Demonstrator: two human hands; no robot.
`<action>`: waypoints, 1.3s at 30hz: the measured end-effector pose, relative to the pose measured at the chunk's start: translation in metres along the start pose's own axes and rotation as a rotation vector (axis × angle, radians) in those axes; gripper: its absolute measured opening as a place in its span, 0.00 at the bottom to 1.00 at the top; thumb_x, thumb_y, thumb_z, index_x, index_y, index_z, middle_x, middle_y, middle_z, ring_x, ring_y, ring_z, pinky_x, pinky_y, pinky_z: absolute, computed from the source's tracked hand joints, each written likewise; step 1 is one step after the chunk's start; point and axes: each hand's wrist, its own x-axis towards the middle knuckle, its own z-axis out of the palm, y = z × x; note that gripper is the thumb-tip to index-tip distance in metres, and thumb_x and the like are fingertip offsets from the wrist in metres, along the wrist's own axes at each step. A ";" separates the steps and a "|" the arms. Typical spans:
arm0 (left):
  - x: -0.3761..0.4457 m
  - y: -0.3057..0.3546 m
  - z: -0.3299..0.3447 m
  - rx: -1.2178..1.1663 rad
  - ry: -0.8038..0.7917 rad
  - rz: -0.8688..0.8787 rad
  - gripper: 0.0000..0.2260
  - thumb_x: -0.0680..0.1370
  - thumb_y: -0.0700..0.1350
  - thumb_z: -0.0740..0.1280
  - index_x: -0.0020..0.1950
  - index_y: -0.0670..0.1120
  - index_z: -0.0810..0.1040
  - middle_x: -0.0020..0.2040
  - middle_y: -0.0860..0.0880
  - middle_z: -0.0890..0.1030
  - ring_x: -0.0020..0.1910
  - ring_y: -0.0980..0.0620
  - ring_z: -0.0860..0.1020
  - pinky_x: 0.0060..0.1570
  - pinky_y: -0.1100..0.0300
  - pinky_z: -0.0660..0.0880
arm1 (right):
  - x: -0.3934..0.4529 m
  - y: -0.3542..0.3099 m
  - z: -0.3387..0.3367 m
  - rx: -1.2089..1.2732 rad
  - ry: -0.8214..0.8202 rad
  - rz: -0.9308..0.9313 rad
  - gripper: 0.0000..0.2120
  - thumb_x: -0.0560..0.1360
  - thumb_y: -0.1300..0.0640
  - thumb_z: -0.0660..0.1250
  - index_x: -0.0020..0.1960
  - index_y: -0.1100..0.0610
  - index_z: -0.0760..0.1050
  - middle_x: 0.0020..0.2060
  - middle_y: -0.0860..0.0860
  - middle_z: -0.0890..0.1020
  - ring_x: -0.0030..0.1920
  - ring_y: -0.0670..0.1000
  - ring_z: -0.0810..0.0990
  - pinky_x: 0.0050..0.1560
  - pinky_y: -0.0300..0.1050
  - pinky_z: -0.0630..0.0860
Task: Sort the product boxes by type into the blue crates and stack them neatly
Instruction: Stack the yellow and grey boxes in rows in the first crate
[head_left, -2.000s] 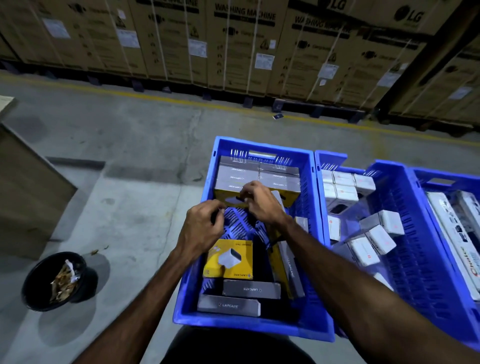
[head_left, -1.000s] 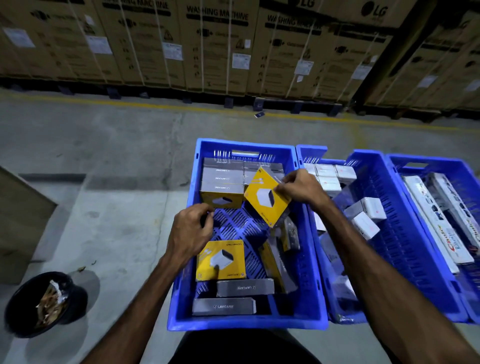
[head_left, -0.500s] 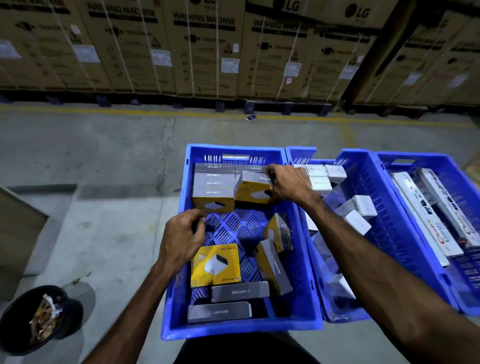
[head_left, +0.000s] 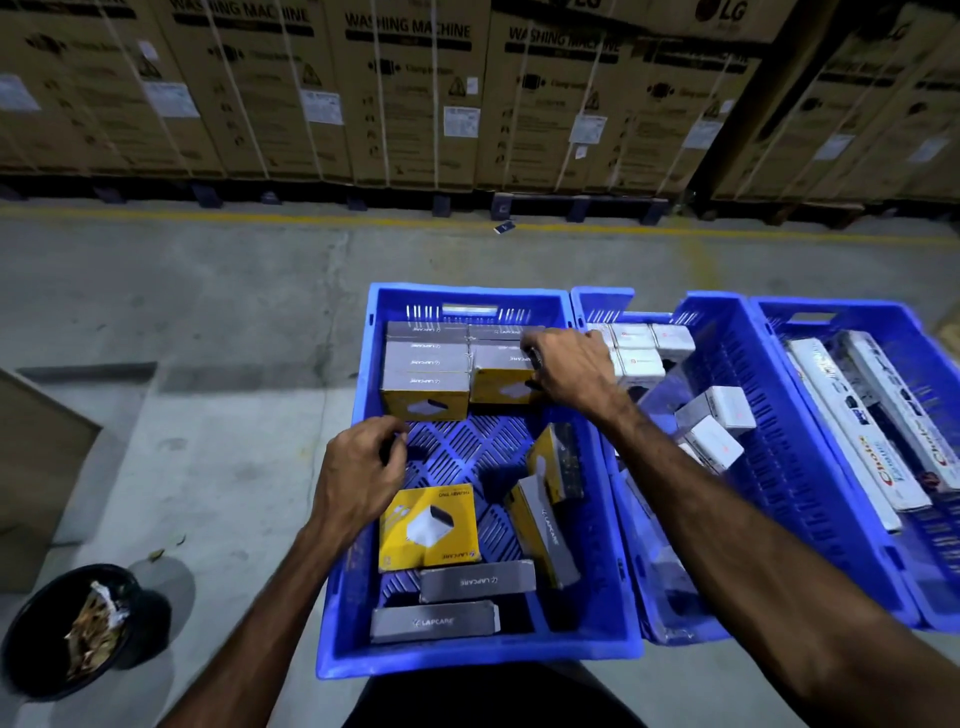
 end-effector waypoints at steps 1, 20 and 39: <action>0.000 0.000 0.000 0.002 -0.003 0.002 0.05 0.77 0.40 0.71 0.51 0.45 0.85 0.45 0.48 0.87 0.41 0.47 0.84 0.44 0.53 0.80 | -0.001 -0.001 0.006 -0.006 -0.007 -0.006 0.20 0.72 0.45 0.77 0.61 0.49 0.77 0.55 0.52 0.85 0.55 0.57 0.83 0.59 0.54 0.71; 0.002 0.015 0.008 0.208 -0.244 0.085 0.03 0.79 0.48 0.68 0.50 0.53 0.81 0.47 0.54 0.85 0.45 0.47 0.83 0.40 0.53 0.78 | 0.001 0.003 0.045 -0.192 -0.020 -0.248 0.20 0.76 0.38 0.61 0.51 0.53 0.81 0.48 0.53 0.83 0.50 0.57 0.82 0.52 0.53 0.67; -0.001 0.021 0.022 0.335 -0.270 -0.012 0.04 0.80 0.51 0.67 0.52 0.55 0.81 0.48 0.56 0.85 0.46 0.48 0.84 0.40 0.53 0.79 | 0.005 0.005 0.052 -0.301 -0.187 -0.280 0.27 0.80 0.40 0.53 0.62 0.56 0.80 0.63 0.57 0.73 0.65 0.59 0.72 0.68 0.63 0.66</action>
